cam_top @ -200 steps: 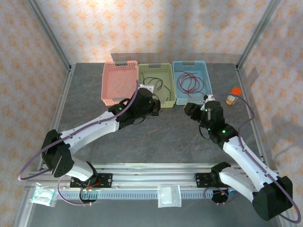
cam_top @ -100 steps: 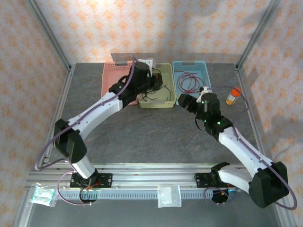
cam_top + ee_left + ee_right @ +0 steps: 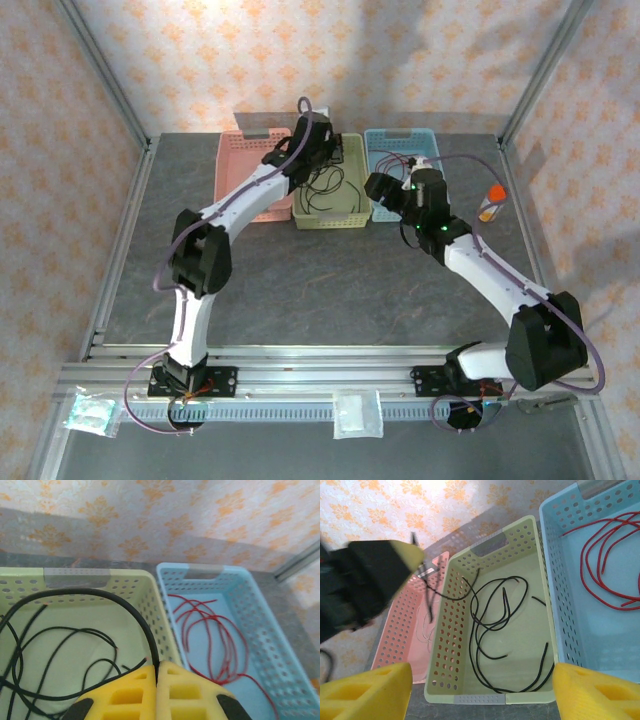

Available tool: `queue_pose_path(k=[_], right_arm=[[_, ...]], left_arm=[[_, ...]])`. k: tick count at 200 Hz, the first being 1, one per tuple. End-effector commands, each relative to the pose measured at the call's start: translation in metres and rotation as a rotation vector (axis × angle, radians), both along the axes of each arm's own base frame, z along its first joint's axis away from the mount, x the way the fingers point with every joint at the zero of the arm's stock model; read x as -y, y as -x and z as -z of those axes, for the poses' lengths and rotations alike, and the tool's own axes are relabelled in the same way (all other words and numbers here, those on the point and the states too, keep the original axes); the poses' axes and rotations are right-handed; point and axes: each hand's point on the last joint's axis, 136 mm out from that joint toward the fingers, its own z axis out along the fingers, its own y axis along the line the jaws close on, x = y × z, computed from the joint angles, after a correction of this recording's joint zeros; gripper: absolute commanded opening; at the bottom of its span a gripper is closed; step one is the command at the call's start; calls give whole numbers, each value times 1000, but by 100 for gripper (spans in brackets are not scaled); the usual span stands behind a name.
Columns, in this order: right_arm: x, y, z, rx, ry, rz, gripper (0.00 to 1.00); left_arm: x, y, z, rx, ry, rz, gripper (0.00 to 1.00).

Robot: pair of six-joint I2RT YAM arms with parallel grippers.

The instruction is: Untangle the cables

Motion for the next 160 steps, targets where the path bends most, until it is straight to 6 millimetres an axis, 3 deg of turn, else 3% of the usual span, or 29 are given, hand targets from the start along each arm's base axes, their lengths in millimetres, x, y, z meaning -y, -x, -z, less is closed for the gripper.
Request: queue_pose_path(k=[1,15,30,46,61,72,90,99,125,160], right_arm=[[6,-4,-18,57,8,26,74],[11,-2,-16,54,18,42,75],[15,1,-16,57,29,52,77],[20,2,-21,80,42,73,85],[30,3,-27,108,52,125,99],[42,4,-32,136,54,184,100],[62,6,-31,171,81,278,100],[72,13,-40,214,88,316,100],[95,26,-43,303,141,404,100],[125,43,-31,378,252,513,100]], left_arm=[[-4,-16,10,0,-71,-26,10],[0,-20,18,-22,-71,-10,24],[6,-17,12,-19,-47,23,46],[8,-9,-10,10,-14,47,70],[1,3,-36,50,6,49,81],[-8,18,-54,93,17,39,87],[-34,51,-85,186,41,9,96],[-51,67,-94,227,43,-19,99],[-109,114,-93,286,11,-154,99],[-189,167,-70,337,-67,-379,100]])
